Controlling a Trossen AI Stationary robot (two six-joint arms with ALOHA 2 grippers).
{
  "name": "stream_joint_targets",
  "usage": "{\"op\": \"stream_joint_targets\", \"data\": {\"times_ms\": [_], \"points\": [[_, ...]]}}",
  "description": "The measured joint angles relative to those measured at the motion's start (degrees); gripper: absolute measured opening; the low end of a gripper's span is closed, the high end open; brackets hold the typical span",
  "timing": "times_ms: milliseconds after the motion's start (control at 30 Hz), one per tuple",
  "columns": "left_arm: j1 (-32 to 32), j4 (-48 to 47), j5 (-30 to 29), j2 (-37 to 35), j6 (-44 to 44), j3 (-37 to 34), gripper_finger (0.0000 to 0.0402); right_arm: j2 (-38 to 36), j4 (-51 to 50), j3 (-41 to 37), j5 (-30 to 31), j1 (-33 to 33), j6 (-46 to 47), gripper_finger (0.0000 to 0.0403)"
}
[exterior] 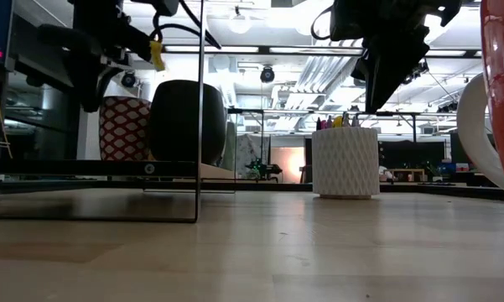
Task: Place coffee mugs
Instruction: Put the red mug on the shelf
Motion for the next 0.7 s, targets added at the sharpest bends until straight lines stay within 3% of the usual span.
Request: {"op": "stream_joint_targets", "data": {"times_ms": [700], "points": [[3.47, 3.71, -1.71, -0.09, 3.03, 0.00, 0.0062, 0.00, 0.00, 0.00, 0.00, 0.02, 0.14, 0.0071]]}}
